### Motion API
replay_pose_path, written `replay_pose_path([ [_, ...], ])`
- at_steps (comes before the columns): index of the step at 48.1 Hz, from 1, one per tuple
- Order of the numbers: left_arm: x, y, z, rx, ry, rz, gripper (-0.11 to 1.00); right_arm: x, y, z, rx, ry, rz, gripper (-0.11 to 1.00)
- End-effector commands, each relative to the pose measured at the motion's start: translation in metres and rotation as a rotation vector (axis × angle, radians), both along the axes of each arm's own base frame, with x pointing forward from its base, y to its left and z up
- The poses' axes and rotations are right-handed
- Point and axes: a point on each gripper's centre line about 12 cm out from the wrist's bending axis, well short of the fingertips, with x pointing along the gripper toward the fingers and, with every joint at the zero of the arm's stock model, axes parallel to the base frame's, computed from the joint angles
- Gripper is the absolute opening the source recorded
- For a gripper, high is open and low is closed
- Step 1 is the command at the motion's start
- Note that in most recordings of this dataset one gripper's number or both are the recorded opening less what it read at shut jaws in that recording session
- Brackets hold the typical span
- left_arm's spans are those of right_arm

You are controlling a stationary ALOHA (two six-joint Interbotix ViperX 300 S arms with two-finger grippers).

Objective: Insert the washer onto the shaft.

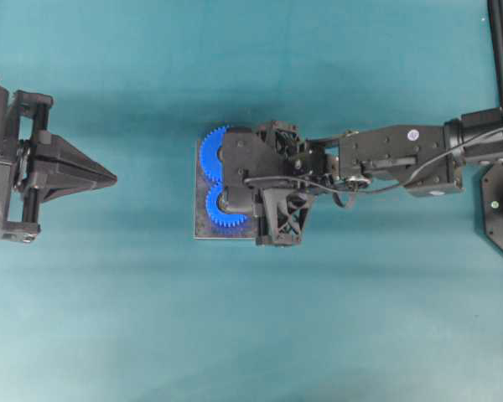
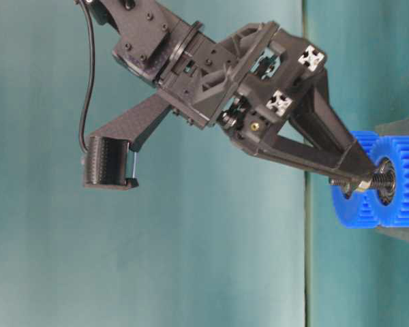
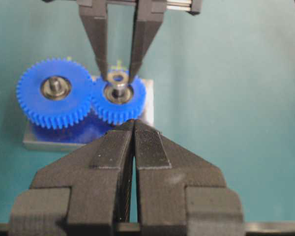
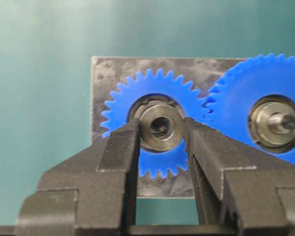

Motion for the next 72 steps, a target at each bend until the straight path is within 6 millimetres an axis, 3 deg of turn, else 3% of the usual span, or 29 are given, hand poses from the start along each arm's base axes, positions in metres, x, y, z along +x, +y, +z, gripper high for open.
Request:
replay_pose_path([
  [1,0.0021,0.0,0.008,0.003,-0.026,-0.001,0.0,0.0043,0.0,0.0107,-0.005,-0.031,0.006,0.3],
  [24,0.0021,-0.0001,0.008,0.002,-0.026,-0.001,0.0,0.0134,0.0002,0.0133,-0.005,-0.043,0.007,0.3],
  [58,0.0024,-0.0001,0.0092,0.003,-0.029,-0.001,0.0,0.0111,-0.0077,0.0151,-0.004,-0.026,-0.012,0.32],
  [60,0.0026,-0.0001,0.0098,0.002,-0.031,-0.001,0.0,0.011,-0.0076,0.0167,-0.003,-0.028,-0.013,0.38],
  [68,0.0023,-0.0001,0.0086,0.002,-0.028,-0.001,0.0,0.0093,-0.0089,0.0174,0.0,-0.015,-0.019,0.84],
  [72,0.0023,-0.0001,0.0086,0.0,-0.028,-0.001,0.0,0.0081,-0.0082,0.0179,0.001,-0.008,-0.019,0.82],
])
